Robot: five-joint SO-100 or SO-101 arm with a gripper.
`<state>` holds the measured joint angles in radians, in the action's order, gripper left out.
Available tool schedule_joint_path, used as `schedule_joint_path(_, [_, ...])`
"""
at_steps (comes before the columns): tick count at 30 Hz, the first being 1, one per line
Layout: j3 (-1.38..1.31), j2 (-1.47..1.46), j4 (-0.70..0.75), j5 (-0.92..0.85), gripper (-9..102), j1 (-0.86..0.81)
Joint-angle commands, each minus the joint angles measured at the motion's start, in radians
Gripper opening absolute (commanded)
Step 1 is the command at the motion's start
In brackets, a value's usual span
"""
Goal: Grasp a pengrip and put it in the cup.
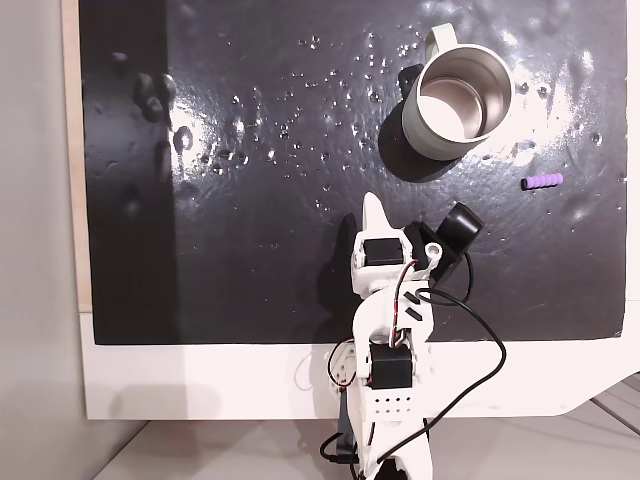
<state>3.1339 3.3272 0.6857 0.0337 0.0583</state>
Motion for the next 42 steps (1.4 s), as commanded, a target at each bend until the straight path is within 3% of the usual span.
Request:
schedule_joint_path(1, [0.055,0.011,-0.051,-0.006,0,-0.002])
schedule_joint_path(20, [-0.041,0.011,-0.043,-0.035,0,0.011])
schedule_joint_path(28, [-0.425,-0.101,0.163,-0.043,0,0.086])
schedule_joint_path(42, [-1.169,-0.36,0.618,-0.129,0,-0.009])
